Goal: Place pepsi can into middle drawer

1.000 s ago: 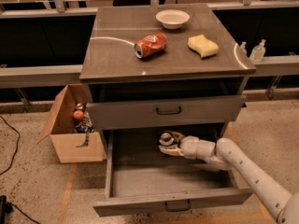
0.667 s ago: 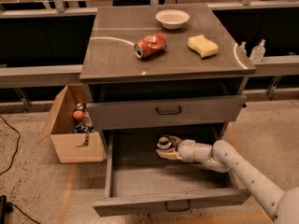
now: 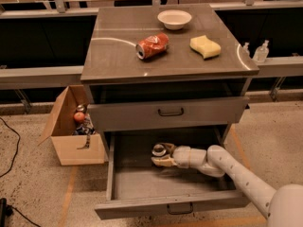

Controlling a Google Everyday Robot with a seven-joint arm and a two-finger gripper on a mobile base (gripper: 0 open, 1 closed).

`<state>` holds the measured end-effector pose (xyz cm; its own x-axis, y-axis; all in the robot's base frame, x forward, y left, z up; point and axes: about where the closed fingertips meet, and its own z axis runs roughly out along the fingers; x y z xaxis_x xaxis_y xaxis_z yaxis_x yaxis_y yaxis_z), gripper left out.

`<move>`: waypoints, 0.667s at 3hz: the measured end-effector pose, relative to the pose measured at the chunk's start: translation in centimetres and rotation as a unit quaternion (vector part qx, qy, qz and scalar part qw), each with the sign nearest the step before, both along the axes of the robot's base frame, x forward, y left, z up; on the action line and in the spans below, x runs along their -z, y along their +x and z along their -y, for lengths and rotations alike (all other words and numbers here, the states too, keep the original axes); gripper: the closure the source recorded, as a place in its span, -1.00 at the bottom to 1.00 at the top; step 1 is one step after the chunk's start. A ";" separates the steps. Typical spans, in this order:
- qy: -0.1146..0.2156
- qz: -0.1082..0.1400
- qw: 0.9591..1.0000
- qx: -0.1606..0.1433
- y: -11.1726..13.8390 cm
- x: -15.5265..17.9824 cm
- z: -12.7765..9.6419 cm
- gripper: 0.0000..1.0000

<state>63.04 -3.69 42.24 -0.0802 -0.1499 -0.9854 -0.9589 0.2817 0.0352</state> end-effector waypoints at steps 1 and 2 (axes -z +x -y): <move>-0.013 -0.003 1.000 0.000 -0.2 0.0 -0.2 -0.76; -0.038 -0.007 0.999 0.017 -0.7 -1.4 1.3 -1.00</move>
Offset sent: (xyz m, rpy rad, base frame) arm -0.0182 -0.0408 0.0358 -0.1521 0.0213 -0.0903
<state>62.30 -4.99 43.65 -0.0994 -0.2215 -0.9701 -0.9480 0.3172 0.0247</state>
